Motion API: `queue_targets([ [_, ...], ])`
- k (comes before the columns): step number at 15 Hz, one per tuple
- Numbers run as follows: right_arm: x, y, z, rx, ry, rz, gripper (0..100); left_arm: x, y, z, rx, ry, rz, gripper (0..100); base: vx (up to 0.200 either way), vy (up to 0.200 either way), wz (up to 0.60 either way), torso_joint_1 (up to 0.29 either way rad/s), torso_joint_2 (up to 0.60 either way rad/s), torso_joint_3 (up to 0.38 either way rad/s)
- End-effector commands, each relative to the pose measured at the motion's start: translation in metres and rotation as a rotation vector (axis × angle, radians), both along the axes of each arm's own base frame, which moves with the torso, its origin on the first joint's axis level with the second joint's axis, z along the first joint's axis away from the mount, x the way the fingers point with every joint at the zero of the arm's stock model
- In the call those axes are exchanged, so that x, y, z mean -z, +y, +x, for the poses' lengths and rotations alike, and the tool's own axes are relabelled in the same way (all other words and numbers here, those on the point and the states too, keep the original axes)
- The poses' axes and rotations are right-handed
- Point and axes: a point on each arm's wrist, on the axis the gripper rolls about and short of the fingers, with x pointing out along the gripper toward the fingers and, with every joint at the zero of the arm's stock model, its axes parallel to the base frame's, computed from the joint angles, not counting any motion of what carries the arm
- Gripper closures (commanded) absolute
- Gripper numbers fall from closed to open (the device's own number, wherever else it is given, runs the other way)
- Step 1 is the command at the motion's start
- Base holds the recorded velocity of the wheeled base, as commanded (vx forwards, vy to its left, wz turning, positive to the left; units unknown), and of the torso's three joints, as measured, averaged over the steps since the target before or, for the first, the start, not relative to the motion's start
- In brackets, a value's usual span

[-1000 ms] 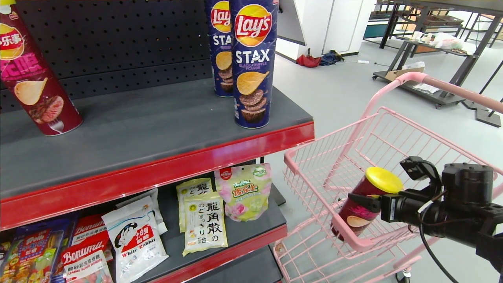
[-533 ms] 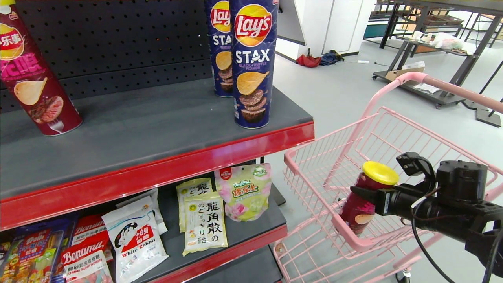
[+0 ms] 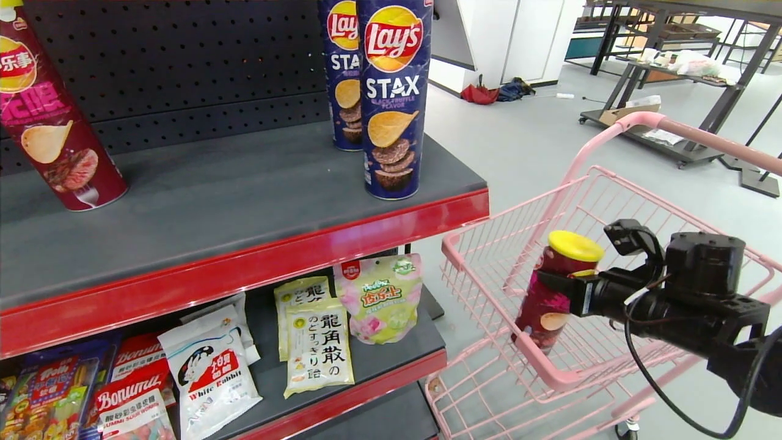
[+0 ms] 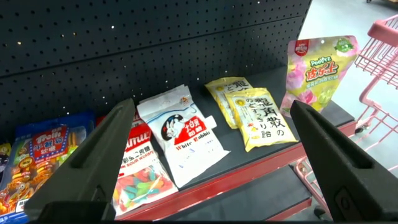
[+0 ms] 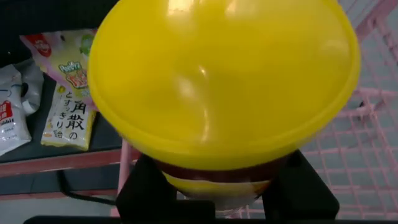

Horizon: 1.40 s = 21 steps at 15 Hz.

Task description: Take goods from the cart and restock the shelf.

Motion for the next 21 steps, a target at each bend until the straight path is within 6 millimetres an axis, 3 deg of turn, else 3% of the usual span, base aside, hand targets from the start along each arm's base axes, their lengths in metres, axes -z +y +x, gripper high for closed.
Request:
queue_targets([
  [1,-0.046,0.002,0.003,-0.016,-0.154,-0.037,100,0.0,0.0,0.0,-0.001,0.0,0.001,0,0.0,0.0,0.0,0.0,0.0,0.0],
  [5,-0.133,-0.005,-0.028,0.009,-0.259,-0.085,100,0.0,0.0,0.0,-0.001,0.0,0.001,0,0.0,0.0,0.0,0.0,0.0,0.0],
  [7,-0.167,-0.011,-0.064,0.056,-0.284,-0.096,100,0.0,0.0,0.0,-0.001,0.0,0.001,0,0.0,0.0,0.0,0.0,0.0,0.0],
  [8,-0.174,-0.016,-0.084,0.112,-0.293,-0.107,100,0.0,0.0,0.0,-0.001,0.0,0.001,0,0.0,0.0,0.0,0.0,0.0,0.0],
  [9,-0.175,-0.022,-0.107,0.218,-0.281,-0.15,100,0.0,0.0,0.0,0.001,0.0,0.001,0,0.0,0.0,0.0,0.0,0.0,0.0],
  [10,-0.173,-0.024,-0.119,0.245,-0.265,-0.167,100,0.0,0.0,0.0,0.001,0.0,0.001,0,0.0,0.0,0.0,0.0,0.0,0.0],
  [11,-0.17,-0.028,-0.144,0.234,-0.262,-0.161,100,0.0,0.0,0.0,0.001,0.0,0.001,0,0.0,0.0,0.0,0.0,0.0,0.0],
  [12,-0.16,-0.037,-0.178,0.253,-0.222,-0.172,100,0.0,0.0,0.0,0.001,0.0,0.001,0,0.0,0.0,0.0,0.0,0.0,0.0],
  [14,-0.145,-0.044,-0.218,0.286,-0.171,-0.191,100,0.0,0.0,0.0,0.001,0.0,0.002,0,0.0,0.0,0.0,0.0,0.0,0.0],
  [16,-0.141,-0.047,-0.234,0.3,-0.168,-0.188,100,0.0,0.0,0.0,0.001,0.0,0.002,0,0.0,0.0,0.0,0.0,0.0,0.0],
  [21,-0.127,-0.048,-0.245,0.34,-0.167,-0.202,100,0.0,0.0,0.0,0.001,0.0,0.001,0,0.0,0.0,0.0,0.0,0.0,0.0],
])
